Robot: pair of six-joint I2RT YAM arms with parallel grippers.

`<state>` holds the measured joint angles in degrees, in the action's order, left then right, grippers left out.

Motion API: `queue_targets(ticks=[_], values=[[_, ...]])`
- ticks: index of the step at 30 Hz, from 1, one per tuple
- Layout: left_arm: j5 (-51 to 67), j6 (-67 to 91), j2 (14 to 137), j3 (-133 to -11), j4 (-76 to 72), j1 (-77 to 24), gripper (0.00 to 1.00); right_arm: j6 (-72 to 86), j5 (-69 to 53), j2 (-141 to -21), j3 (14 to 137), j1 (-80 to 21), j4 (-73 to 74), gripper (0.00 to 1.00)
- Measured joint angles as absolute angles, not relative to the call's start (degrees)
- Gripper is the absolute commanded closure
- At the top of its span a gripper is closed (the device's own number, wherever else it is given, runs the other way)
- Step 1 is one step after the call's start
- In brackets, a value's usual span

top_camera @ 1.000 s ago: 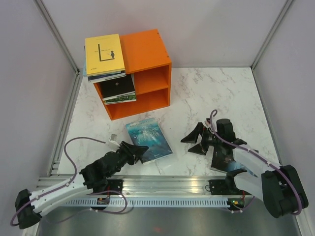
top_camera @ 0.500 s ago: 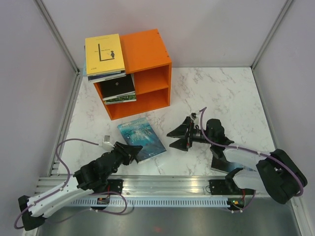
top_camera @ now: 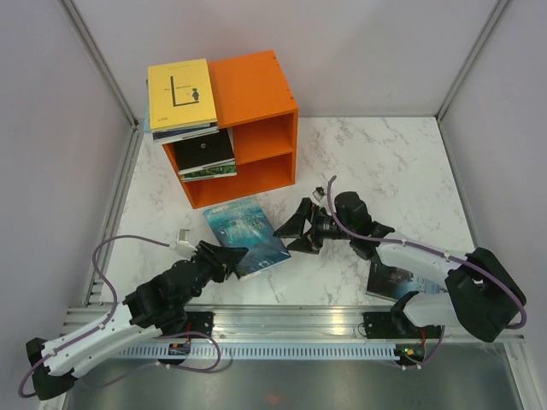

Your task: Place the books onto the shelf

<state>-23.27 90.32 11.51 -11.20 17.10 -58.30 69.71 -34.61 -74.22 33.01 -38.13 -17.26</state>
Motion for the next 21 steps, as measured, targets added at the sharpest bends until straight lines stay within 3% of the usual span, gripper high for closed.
queue_targets(ticks=[6, 12, 15, 21], values=[[-23.2, 90.3, 10.0, -11.7, 14.7, -58.3, 0.98, 68.9, -34.7, -80.0, 32.9, -38.2, -16.5, 0.02], [-23.3, 90.1, 7.9, -8.1, 12.7, -58.3, 0.98, 75.9, -36.4, -82.7, 31.1, -39.7, -27.9, 0.02], [-23.5, 90.7, 7.0, -6.7, 11.3, -58.3, 0.98, 80.5, -36.9, -82.9, 30.0, -40.8, -36.1, 0.12], [-23.5, 91.1, 6.3, -6.4, 6.9, -58.3, 0.98, 89.7, -37.5, -84.9, 27.1, -42.3, -50.3, 0.47]])
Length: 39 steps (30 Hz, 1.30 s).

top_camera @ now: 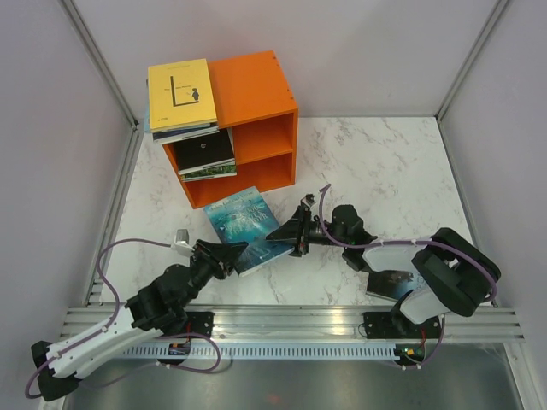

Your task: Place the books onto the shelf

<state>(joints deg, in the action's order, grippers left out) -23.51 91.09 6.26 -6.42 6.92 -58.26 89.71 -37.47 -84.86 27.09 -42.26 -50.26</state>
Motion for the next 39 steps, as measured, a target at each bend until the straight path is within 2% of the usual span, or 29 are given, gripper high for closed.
queue_targets(ticks=[1, 3, 4, 6, 9, 10, 11, 13, 22, 28, 39], values=[[-23.5, 91.2, 6.4, -6.7, 6.7, -58.3, 0.98, 90.8, -37.5, -85.2, 26.8, -42.6, -52.0, 0.59], [-23.5, 91.5, 7.3, -7.9, 6.4, -58.3, 0.98, 92.7, -37.3, -85.7, 26.3, -43.0, -54.7, 0.72], [-23.5, 91.6, 7.9, -8.9, 6.8, -58.2, 0.98, 94.0, -37.3, -86.3, 25.8, -43.2, -57.3, 0.87], [-23.7, 91.7, 9.3, -10.6, 7.9, -58.2, 0.94, 95.7, -37.1, -87.2, 25.5, -43.3, -60.6, 0.99], [-23.7, 91.7, 11.8, -14.0, 11.4, -58.2, 0.65, 97.5, -37.1, -88.6, 25.3, -43.4, -63.3, 1.0], [-23.7, 91.7, 12.8, -15.6, 13.4, -58.2, 0.46, 98.0, -37.0, -88.9, 25.3, -43.5, -63.9, 1.0], [-23.5, 91.2, 13.8, -17.4, 15.6, -58.2, 0.4, 98.3, -37.0, -89.2, 25.3, -43.6, -64.5, 1.0], [-22.5, 89.7, 15.7, -21.5, 21.5, -58.2, 0.34, 98.3, -37.1, -89.7, 25.9, -44.0, -64.4, 1.0], [-21.7, 85.1, 13.7, -34.3, 45.9, -58.3, 0.31, 96.3, -37.2, -98.5, 35.4, -43.7, -59.1, 1.0], [-22.0, 84.8, 8.0, -42.2, 54.7, -58.3, 0.3, 94.5, -35.3, -107.7, 42.8, -42.6, -55.4, 1.0], [-21.1, 83.0, 11.6, -49.1, 65.3, -58.3, 0.33, 92.2, -31.4, -125.7, 63.5, -40.2, -49.2, 1.0]])
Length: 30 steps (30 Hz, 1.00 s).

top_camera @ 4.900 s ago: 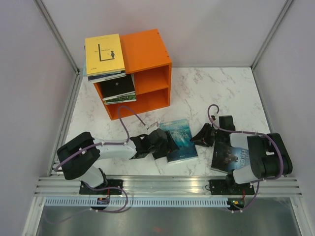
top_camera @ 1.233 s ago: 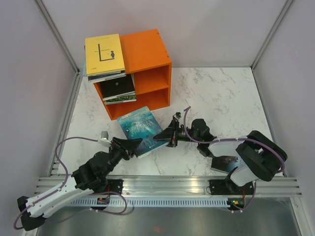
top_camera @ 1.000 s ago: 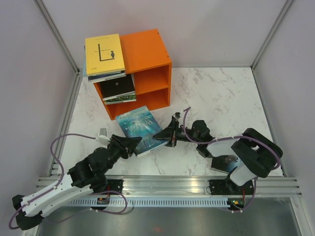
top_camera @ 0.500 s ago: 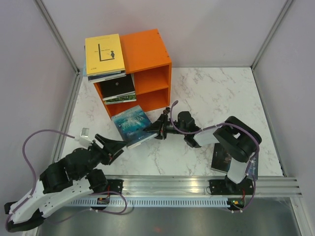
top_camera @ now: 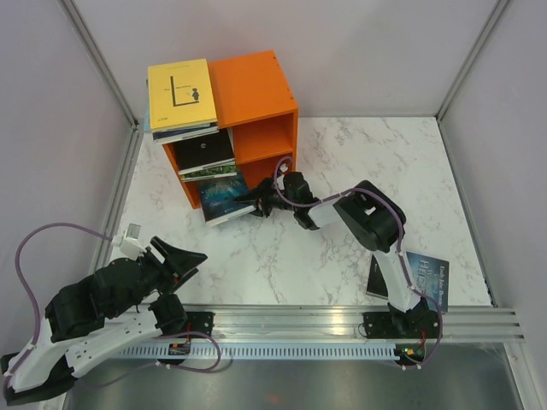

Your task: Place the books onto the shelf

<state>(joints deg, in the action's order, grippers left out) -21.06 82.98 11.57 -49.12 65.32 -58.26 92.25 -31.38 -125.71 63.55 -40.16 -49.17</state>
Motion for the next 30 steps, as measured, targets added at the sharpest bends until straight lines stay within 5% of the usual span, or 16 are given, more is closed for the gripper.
queue_targets(ticks=[12, 13, 14, 16, 17, 18, 30], values=[[-19.8, 82.8, 11.3, -51.9, 70.7, -58.3, 0.35, 87.2, -24.3, -137.4, 82.6, -40.8, -41.1, 1.0], [-19.4, 82.8, 11.2, -51.9, 71.1, -58.3, 0.35, 87.3, -23.9, -138.1, 83.2, -41.0, -41.3, 0.96], [-19.2, 82.8, 11.1, -51.9, 71.5, -58.3, 0.35, 87.3, -23.6, -138.6, 83.6, -41.1, -41.5, 0.73], [-19.0, 82.8, 11.0, -51.9, 71.9, -58.3, 0.35, 87.4, -23.3, -139.5, 83.9, -41.3, -42.2, 0.44], [-18.9, 82.8, 11.0, -51.8, 72.0, -58.3, 0.35, 87.8, -22.8, -139.6, 84.0, -41.3, -41.7, 0.16], [-18.9, 82.8, 10.8, -51.8, 72.1, -58.3, 0.35, 86.2, -22.5, -139.6, 83.8, -41.4, -42.9, 0.06], [-18.8, 82.7, 10.6, -49.5, 72.3, -58.3, 0.35, 83.9, -22.0, -134.3, 73.7, -41.8, -45.8, 0.04]])
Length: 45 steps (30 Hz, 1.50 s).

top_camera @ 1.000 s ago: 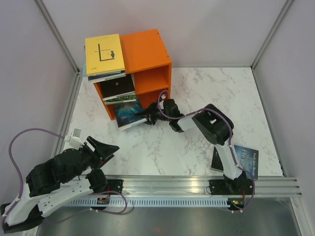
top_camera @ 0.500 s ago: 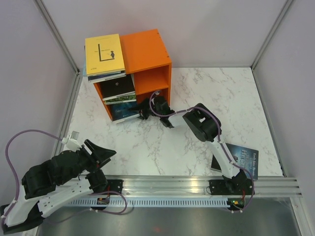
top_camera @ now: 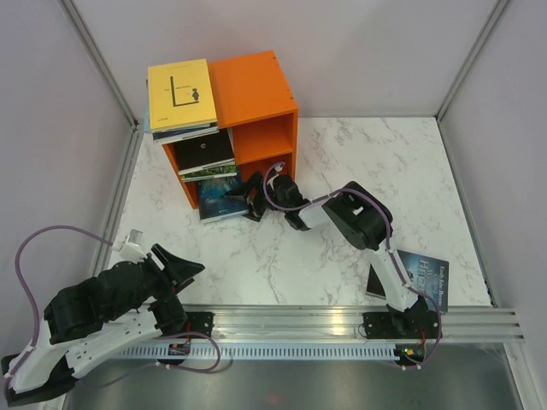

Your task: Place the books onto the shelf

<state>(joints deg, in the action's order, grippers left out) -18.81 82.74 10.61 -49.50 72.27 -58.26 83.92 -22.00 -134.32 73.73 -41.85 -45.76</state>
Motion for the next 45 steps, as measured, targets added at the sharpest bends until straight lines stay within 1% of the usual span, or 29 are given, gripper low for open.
queue_targets(ticks=[5, 7, 9, 10, 11, 13, 14, 16, 17, 20, 26, 35, 45], values=[[-18.7, 82.7, 10.6, -47.9, 71.9, -58.3, 0.35, 82.1, -23.0, -131.6, 70.1, -41.8, -44.1, 0.04], [-18.5, 82.7, 10.6, -47.3, 71.7, -58.3, 0.36, 81.2, -23.6, -130.9, 69.6, -41.8, -42.7, 0.06], [-18.3, 82.7, 10.5, -46.9, 71.5, -58.3, 0.37, 80.9, -24.0, -130.2, 69.2, -41.8, -41.2, 0.14], [-18.1, 82.7, 10.4, -46.7, 71.4, -58.3, 0.37, 80.9, -24.3, -129.9, 68.8, -41.8, -40.5, 0.19], [-17.9, 82.7, 10.3, -46.7, 71.4, -58.3, 0.37, 80.7, -24.6, -129.8, 68.4, -41.8, -40.1, 0.29], [-17.9, 82.7, 10.1, -46.5, 71.4, -58.3, 0.38, 80.6, -24.8, -129.5, 67.8, -41.8, -38.7, 0.42], [-17.9, 82.8, 10.0, -46.5, 71.4, -58.3, 0.38, 80.5, -25.1, -129.5, 67.4, -41.8, -38.3, 0.54], [-17.9, 82.8, 10.0, -46.5, 71.2, -58.3, 0.38, 80.3, -25.4, -129.5, 67.0, -41.8, -36.6, 0.6], [-17.9, 82.8, 10.0, -46.5, 71.1, -58.3, 0.38, 80.2, -25.8, -129.5, 66.9, -41.8, -36.4, 0.64], [-17.9, 82.8, 10.0, -46.5, 70.7, -58.3, 0.39, 80.1, -26.1, -129.4, 67.1, -41.8, -35.2, 0.71], [-17.9, 82.8, 10.0, -46.3, 70.1, -58.3, 0.39, 79.6, -27.8, -130.8, 69.8, -42.0, -32.0, 0.76], [-17.9, 82.8, 11.2, -46.2, 69.6, -58.3, 0.39, 80.8, -25.0, -131.9, 73.8, -42.8, -27.8, 0.76], [-17.9, 82.8, 11.4, -46.2, 69.4, -58.3, 0.38, 83.8, -19.8, -135.2, 79.4, -42.7, -27.7, 0.77]])
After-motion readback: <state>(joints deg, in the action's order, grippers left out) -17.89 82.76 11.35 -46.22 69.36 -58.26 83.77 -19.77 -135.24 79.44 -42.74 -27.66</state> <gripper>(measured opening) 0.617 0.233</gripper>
